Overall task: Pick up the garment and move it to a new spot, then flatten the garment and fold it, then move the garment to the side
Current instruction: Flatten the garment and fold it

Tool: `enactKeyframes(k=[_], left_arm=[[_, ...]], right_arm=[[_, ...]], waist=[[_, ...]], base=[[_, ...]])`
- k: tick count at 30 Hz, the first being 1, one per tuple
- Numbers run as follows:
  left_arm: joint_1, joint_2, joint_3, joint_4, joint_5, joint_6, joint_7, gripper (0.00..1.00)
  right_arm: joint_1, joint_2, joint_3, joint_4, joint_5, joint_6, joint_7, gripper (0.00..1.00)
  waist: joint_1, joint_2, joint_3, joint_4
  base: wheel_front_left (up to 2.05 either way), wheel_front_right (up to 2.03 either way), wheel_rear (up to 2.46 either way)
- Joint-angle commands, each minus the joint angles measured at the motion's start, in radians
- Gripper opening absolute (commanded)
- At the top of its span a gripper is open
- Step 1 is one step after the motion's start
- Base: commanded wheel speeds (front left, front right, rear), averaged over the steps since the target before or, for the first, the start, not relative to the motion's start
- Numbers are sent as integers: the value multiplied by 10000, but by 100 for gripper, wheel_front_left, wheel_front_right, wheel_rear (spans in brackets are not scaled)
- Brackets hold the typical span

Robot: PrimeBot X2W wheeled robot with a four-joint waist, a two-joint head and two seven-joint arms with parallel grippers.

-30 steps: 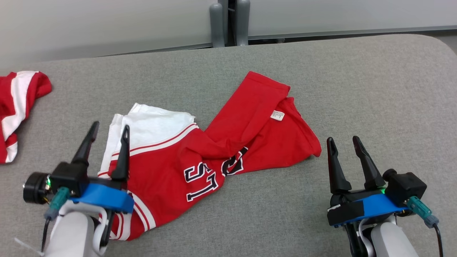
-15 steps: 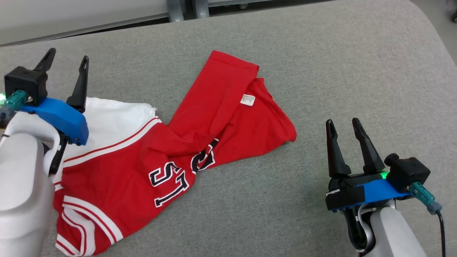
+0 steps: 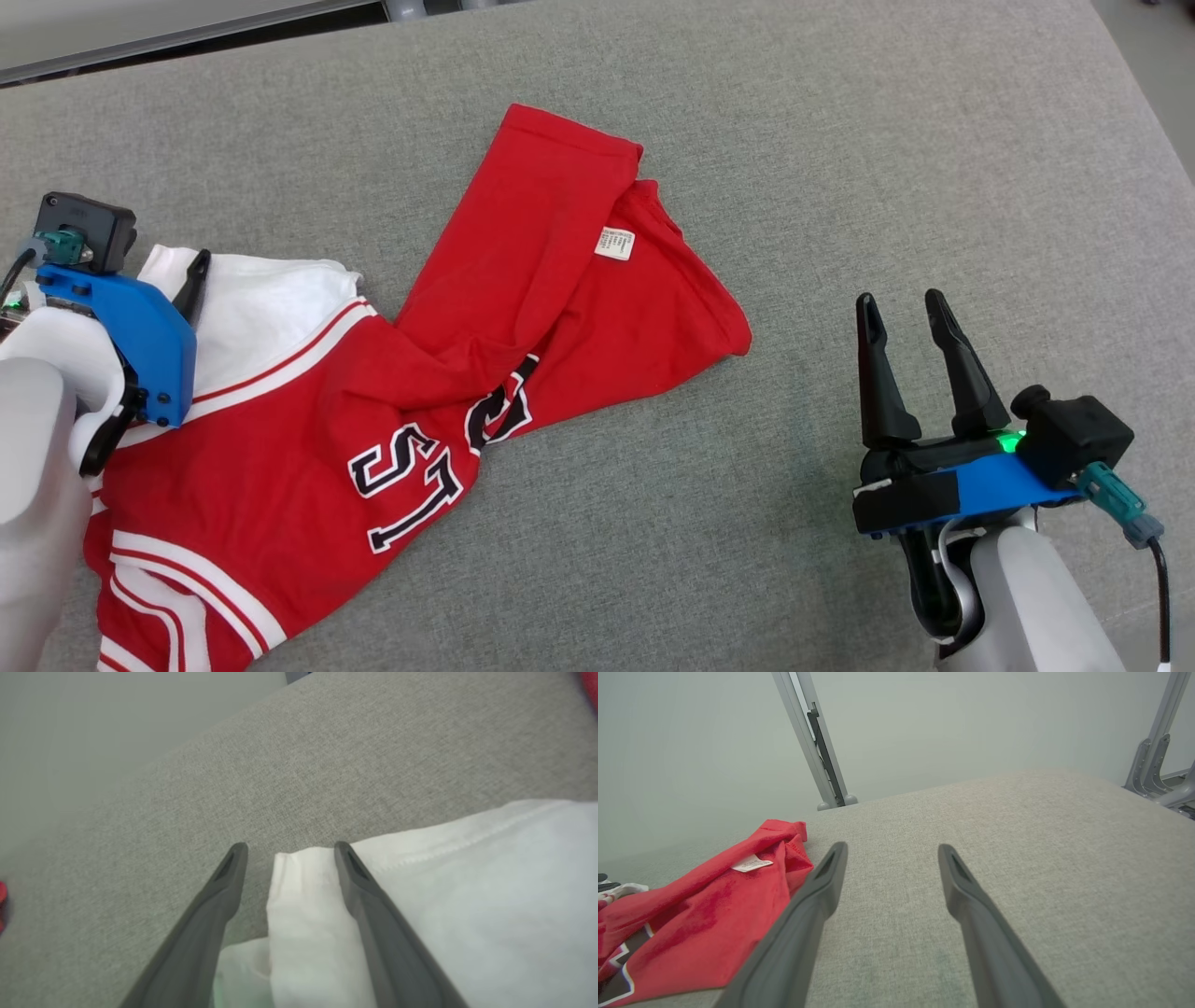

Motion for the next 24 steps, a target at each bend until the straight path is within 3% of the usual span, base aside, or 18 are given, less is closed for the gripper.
enactKeyframes(k=[1,6,7,8,17,24], left_arm=[[-167,108,-236,135,-352,-33,241,100],[-209,219,-792,356,-1115,-36,819,100],[-244,254,-896,399,-1196,-36,903,80],[-273,267,-1030,412,-1253,-36,955,0],[-815,428,-1694,452,-1552,-9,616,0],[-1806,177,-1892,602,-1110,84,-710,0]], right_arm=[[-158,-2,-10,-40,38,-1,-9,100],[-195,-2,-32,-52,-5,-1,-9,100],[-220,-2,-28,-45,-16,-1,-9,100],[-246,-2,-19,-38,-23,0,-9,100],[-294,-2,-1,-24,-63,-1,-9,100],[-268,-3,24,30,10,-1,-9,100]], waist=[[-1,-1,50,-4],[-1,-1,128,13],[-1,-1,143,15],[-1,-1,154,15],[-1,-1,139,18],[-1,-1,20,-23]], base=[[0,0,0],[0,0,0],[0,0,0],[0,0,0],[0,0,0],[0,0,0]])
